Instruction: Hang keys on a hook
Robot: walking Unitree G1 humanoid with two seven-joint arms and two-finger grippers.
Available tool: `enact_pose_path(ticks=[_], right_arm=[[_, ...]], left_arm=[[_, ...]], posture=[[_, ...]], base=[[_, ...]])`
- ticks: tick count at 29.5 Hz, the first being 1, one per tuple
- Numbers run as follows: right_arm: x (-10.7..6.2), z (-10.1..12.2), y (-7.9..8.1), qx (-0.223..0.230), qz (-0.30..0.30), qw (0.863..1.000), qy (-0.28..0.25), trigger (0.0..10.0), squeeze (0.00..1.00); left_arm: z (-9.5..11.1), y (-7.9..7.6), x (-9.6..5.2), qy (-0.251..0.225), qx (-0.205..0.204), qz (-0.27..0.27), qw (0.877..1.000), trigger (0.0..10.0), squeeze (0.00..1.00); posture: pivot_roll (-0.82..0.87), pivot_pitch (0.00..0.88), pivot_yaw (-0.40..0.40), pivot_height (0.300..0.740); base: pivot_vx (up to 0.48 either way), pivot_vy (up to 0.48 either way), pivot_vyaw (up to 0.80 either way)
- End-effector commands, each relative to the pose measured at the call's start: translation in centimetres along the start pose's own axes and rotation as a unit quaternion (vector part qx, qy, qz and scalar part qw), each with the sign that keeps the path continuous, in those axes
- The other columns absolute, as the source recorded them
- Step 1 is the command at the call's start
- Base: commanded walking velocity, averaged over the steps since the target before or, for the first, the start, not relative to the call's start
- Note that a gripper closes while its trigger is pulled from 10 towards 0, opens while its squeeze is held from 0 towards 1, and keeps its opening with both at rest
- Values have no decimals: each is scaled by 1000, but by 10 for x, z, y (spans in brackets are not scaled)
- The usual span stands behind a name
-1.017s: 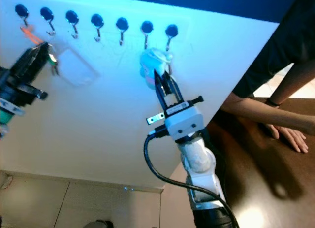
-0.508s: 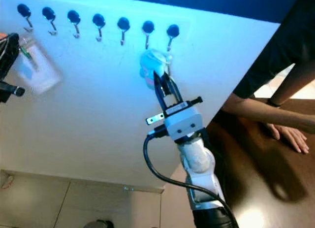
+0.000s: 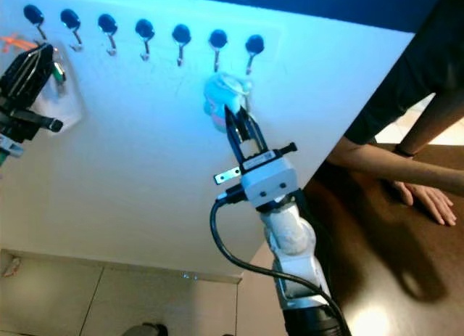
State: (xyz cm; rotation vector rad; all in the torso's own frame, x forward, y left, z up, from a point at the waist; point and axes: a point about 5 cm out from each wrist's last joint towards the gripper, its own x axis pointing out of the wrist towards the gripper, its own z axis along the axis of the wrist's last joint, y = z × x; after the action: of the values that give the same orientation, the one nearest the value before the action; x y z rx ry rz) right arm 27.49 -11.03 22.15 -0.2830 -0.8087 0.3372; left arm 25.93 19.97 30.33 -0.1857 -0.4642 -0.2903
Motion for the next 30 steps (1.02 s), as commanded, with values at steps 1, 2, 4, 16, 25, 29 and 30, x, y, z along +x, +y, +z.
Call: enact_pose_path(ticks=[1,2,4,16,25,29,30], right_arm=[[-3,-5,-1,8,-4,1000,18,10000,0],[-3,-5,-1,8,-4,1000,19,10000,0],[-3,-5,0,9,-4,1000,18,10000,0],[-3,-5,2,11,-3,1000,21,10000,0],[-4,-6,2,12,-3,1000,22,10000,0],[-4,-6,2,12,-3,1000,23,10000,0],[-4,-6,2,12,-3,1000,23,10000,0]], left_arm=[[3,1,2,-9,14,5,1000,10000,0],[3,2,3,-11,17,8,1000,10000,0],[4,4,5,-15,20,16,1000,10000,0],[0,19,15,-26,30,71,997,10000,0],[-3,27,20,-26,26,99,994,10000,0],[-4,29,20,-23,28,107,994,10000,0],[-4,29,20,-23,28,107,994,10000,0]], posture=[[136,40,8,740],[136,40,8,740],[134,42,10,740],[131,45,14,740],[127,47,16,740],[128,48,17,740],[128,48,17,740]], base=[[0,0,0],[0,0,0],[0,0,0],[0,0,0],[0,0,0],[0,0,0],[0,0,0]])
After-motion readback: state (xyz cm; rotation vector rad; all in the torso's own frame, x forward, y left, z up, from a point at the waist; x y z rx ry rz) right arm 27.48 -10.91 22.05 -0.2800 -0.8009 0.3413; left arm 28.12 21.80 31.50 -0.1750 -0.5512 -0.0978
